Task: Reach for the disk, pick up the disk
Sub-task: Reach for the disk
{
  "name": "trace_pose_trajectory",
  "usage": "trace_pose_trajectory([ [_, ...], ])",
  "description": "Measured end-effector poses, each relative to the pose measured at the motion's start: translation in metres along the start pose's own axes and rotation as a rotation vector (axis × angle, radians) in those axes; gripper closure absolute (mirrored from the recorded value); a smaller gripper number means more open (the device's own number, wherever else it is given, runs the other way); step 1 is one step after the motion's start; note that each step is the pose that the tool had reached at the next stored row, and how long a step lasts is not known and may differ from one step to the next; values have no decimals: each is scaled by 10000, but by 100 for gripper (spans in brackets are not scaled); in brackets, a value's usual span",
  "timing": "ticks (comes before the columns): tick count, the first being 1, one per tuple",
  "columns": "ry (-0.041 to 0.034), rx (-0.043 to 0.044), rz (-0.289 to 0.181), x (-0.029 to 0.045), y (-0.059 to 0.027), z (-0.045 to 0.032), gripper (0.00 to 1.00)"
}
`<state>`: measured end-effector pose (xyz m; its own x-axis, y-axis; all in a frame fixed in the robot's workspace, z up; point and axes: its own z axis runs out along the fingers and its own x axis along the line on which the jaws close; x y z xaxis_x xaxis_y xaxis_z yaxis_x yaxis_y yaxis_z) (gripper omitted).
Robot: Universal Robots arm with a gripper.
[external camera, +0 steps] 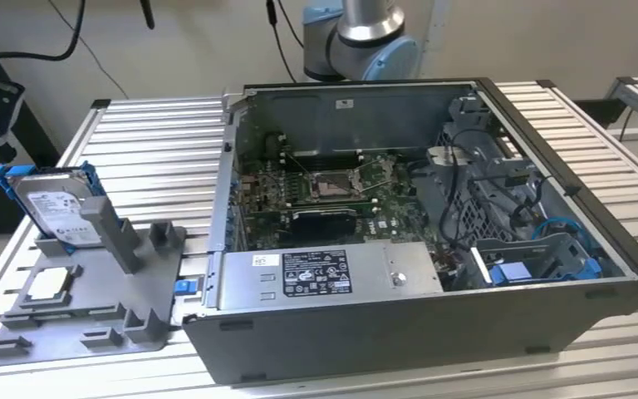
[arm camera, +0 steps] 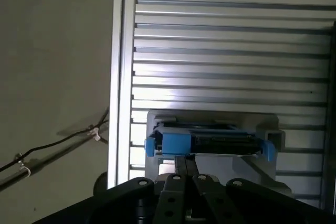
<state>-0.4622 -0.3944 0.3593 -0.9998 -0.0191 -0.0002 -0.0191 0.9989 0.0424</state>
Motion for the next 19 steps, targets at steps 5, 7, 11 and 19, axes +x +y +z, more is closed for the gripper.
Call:
trace_pose_trajectory([
  [5, -2, -1, -17, 64, 1, 3, 100],
  [7, -2, -1, -18, 64, 1, 3, 100],
  [11, -2, -1, -33, 65, 8, 4, 100],
  [19, 0, -1, -88, 45, 93, 7, 100],
])
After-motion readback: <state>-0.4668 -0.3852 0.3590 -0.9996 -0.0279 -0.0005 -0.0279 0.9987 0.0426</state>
